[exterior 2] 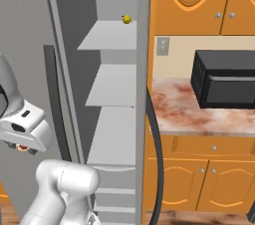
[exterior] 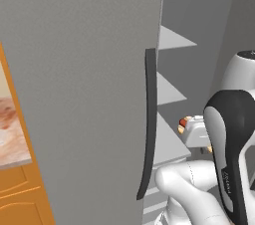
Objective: Store the hot dog in the freezer for long-term storage. Close the freezer door after placing the cooked food.
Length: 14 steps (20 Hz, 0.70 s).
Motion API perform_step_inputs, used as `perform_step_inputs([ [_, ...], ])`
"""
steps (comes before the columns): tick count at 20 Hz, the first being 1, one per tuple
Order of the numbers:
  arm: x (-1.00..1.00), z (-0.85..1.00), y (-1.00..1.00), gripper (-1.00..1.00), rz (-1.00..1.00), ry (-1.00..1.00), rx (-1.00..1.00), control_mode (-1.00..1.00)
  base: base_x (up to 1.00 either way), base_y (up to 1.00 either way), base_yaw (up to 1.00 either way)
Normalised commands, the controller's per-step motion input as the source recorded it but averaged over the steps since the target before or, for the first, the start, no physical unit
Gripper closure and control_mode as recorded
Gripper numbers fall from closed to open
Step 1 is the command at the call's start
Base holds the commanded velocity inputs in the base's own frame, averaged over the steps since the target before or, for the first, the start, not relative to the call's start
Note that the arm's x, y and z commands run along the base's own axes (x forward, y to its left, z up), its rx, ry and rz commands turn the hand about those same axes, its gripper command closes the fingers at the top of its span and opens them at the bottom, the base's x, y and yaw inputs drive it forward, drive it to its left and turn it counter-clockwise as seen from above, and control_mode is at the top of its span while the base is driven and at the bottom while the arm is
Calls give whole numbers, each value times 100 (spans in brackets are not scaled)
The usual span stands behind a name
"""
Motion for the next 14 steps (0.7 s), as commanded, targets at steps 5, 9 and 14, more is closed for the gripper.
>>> perform_step_inputs([
  [5,0,0,0,100,0,0,0,100,12,-5,0],
  [9,37,0,-29,100,5,-1,2,-100,9,-8,0],
  [14,68,-11,-33,100,10,-12,2,-100,0,0,0],
])
